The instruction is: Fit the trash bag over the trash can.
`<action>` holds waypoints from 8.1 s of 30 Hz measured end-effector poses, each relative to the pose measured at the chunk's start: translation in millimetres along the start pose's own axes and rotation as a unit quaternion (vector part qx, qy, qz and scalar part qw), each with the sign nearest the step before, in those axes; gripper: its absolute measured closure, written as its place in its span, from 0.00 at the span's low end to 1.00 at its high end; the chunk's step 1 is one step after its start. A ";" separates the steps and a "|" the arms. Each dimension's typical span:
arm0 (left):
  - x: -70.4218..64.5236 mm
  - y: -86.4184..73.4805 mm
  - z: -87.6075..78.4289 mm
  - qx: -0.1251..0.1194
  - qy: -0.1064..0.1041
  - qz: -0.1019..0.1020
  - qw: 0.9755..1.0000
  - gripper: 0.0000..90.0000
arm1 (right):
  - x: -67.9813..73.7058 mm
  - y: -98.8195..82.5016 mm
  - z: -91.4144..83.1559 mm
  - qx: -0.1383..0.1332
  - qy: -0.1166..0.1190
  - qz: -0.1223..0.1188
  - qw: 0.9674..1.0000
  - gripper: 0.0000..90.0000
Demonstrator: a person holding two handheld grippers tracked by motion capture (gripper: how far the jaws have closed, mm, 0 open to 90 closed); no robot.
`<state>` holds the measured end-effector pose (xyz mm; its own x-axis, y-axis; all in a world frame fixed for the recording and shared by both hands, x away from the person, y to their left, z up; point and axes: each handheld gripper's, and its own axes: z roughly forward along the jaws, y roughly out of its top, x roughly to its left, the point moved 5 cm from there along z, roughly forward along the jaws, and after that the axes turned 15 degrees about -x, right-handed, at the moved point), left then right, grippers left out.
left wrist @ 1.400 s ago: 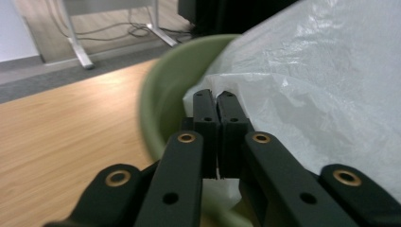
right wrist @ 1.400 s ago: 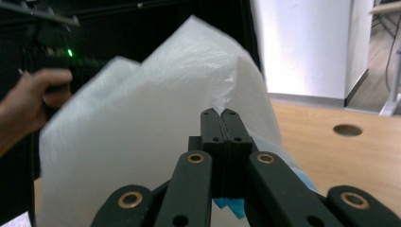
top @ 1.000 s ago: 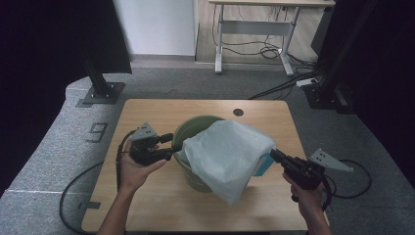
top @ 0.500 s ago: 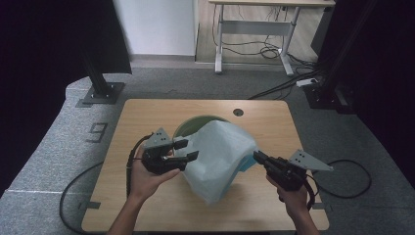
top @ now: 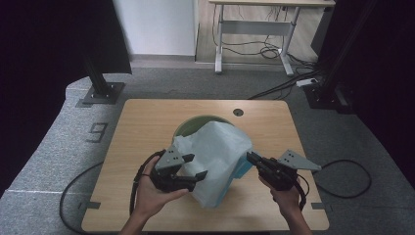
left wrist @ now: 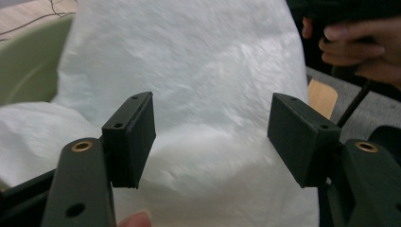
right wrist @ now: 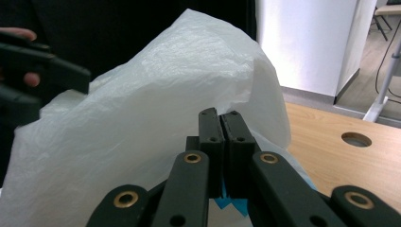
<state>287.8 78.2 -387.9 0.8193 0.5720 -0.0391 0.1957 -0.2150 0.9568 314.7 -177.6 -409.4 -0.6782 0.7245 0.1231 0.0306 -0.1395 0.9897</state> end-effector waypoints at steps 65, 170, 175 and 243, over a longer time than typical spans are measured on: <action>47.5 24.6 6.7 -0.062 0.045 -0.078 0.994 0.99 | 21.4 -41.9 -43.3 0.030 -0.092 -0.118 0.988 0.60; 56.9 35.1 4.2 -0.121 0.014 -0.104 0.987 0.90 | 28.4 -43.4 -19.6 0.039 0.001 -0.077 0.996 0.99; 42.4 38.1 0.9 -0.100 -0.016 -0.049 0.994 0.70 | 25.3 -34.3 -22.7 0.036 -0.004 -0.080 0.996 0.99; 102.4 36.2 0.7 -0.171 0.050 -0.146 0.973 0.99 | -11.5 -12.5 -14.3 0.055 -0.054 -0.145 0.986 0.99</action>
<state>379.2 128.4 -357.4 0.6954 0.6476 -0.3115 0.2077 0.2339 0.9498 311.6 -193.9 -424.2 -0.5876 0.7920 -0.1655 -0.0695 0.1544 0.9856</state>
